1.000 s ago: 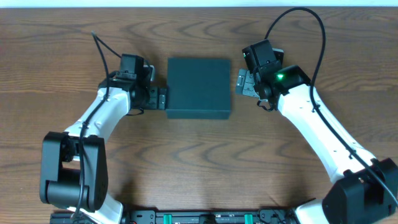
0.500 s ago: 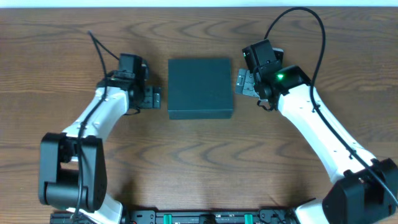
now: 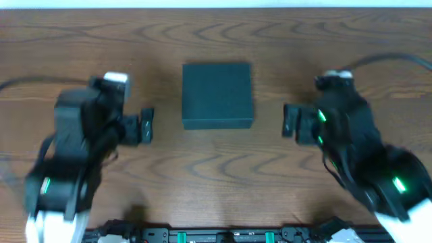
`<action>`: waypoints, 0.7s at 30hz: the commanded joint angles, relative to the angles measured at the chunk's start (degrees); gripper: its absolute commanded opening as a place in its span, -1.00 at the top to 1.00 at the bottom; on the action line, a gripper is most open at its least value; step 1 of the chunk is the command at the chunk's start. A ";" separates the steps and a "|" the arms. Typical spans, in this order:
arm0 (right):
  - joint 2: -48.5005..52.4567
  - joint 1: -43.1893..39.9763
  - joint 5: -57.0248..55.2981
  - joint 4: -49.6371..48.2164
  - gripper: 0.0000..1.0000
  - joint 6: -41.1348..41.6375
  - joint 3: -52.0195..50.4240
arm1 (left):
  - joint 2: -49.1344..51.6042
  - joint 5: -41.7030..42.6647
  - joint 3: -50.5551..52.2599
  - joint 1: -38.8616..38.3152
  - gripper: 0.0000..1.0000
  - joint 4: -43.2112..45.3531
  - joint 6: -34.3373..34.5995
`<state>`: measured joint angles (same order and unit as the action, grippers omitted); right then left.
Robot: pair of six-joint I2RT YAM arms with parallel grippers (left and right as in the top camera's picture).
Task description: Pack container
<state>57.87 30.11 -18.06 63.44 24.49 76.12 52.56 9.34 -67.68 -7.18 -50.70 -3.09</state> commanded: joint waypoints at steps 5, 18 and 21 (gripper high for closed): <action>-17.00 6.84 -1.27 9.03 -0.99 -0.63 -0.09 | -18.80 1.25 1.25 -0.09 -0.91 -7.10 -0.90; -40.24 5.18 2.40 15.28 -0.98 1.81 -5.86 | -27.96 0.59 2.67 -0.09 -0.91 -20.41 1.81; -40.33 5.07 3.61 10.40 -0.98 1.81 -9.64 | -27.96 0.59 2.67 -0.09 -0.91 -24.68 1.81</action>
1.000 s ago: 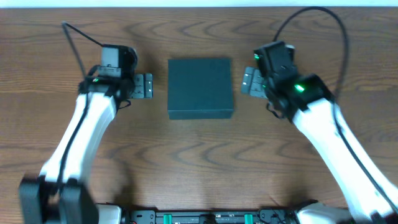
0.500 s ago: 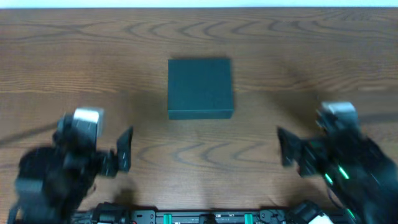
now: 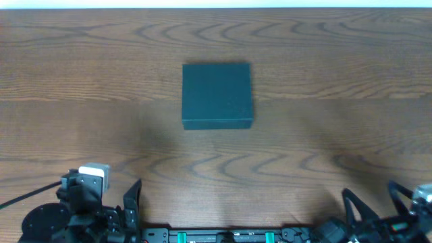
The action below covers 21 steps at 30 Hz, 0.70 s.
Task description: Pack container
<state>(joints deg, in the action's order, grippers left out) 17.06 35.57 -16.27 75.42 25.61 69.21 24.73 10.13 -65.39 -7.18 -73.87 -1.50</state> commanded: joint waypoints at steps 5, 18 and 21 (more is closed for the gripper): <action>0.52 -0.39 2.91 -5.51 -0.99 0.74 -6.69 | -0.13 -0.20 0.37 -0.09 -0.90 -5.77 0.24; 0.52 -0.39 7.87 -3.41 -0.99 0.46 -6.97 | -0.13 -0.20 0.37 -0.09 -0.91 -5.77 0.22; 0.52 -0.39 4.37 -3.45 -0.98 0.39 -7.32 | -0.13 -0.20 0.37 -0.09 -0.90 -5.77 0.22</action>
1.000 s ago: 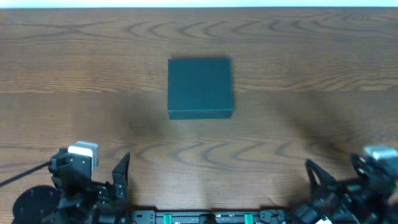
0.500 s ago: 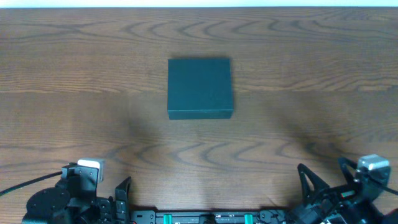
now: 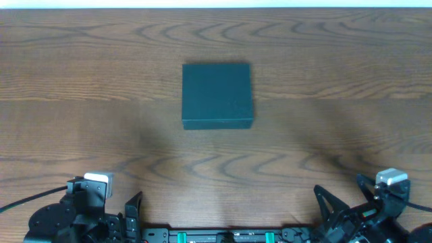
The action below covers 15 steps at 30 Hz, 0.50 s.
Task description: Pack container
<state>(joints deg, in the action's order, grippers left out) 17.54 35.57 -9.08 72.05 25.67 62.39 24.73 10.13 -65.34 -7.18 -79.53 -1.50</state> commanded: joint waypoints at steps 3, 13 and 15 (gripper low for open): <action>0.04 -0.39 -3.80 -0.39 -0.98 -3.91 -1.75 | -0.13 -0.20 0.33 -0.09 -0.91 -0.11 0.22; -0.92 -2.97 -2.12 -8.04 -0.99 -16.50 -10.69 | -0.13 -0.20 0.33 -0.09 -0.91 -0.11 0.24; -2.25 -6.14 0.17 -9.25 -0.99 -17.53 -13.51 | -0.13 -0.20 0.33 -0.09 -0.91 -0.11 0.22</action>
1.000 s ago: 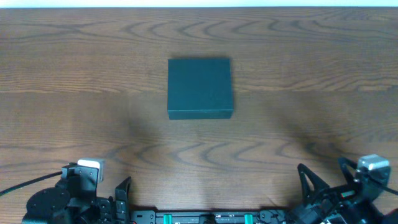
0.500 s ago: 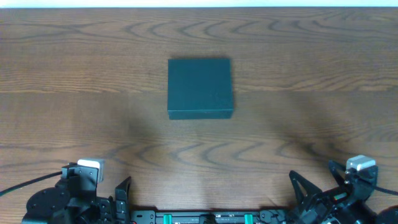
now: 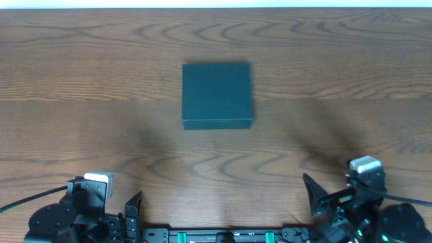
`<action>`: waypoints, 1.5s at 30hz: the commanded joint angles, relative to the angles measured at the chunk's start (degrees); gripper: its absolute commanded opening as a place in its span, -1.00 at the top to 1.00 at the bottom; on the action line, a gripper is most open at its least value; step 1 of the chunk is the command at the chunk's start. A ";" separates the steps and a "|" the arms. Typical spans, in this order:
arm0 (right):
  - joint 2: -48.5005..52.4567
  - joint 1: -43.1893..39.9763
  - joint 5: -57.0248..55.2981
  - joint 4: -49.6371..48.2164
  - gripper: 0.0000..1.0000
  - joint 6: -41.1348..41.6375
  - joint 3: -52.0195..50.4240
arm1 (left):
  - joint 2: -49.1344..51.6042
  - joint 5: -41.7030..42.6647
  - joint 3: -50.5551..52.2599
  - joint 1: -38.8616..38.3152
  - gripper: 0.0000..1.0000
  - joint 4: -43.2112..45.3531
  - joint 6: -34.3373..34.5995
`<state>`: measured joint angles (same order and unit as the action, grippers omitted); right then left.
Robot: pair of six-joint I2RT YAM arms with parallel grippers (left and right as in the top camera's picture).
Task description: Pack container
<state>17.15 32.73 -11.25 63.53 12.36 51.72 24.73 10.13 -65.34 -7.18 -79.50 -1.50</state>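
Note:
A dark teal lidded box (image 3: pixel 217 94) lies closed and flat on the wooden table (image 3: pixel 81 81), a little behind the middle. My left gripper (image 3: pixel 133 204) sits low at the near left edge, far from the box, its fingers pointing away from me. At the near right edge is my right gripper (image 3: pixel 312 193), also well short of the box. Neither gripper holds anything. The overhead view does not show how far the jaws of either stand apart.
The arms' bases and a black rail with green markings (image 3: pixel 223 236) run along the near edge. A cable (image 3: pixel 27 199) trails off to the left from the left arm. Apart from the box, only bare wood shows.
My right arm has shifted a little left and away from the near edge, so more of it shows. The left arm and the box are where they were.
At first both grippers stood beside the box, one at its left side and one at its right. Then both arms were back at the near edge, the box closed and unmoved. Since then only the right arm has moved, coming further into view.

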 commanded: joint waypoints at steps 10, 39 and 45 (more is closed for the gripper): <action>-11.78 -19.04 7.65 -1.44 -0.99 -5.88 -15.91 | -0.13 -0.20 0.33 -0.09 -0.91 -0.13 0.22; -16.83 -23.67 8.74 -2.23 -0.99 -12.81 -30.91 | -0.13 -0.20 0.33 -0.09 -0.90 -0.13 0.24; -16.83 -23.65 8.74 -1.57 -0.98 -12.81 -31.26 | -0.13 -0.20 0.33 -0.09 -0.91 -0.13 0.22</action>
<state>0.82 9.28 -3.16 61.49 0.58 20.99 24.73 10.13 -65.32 -7.18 -79.53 -1.50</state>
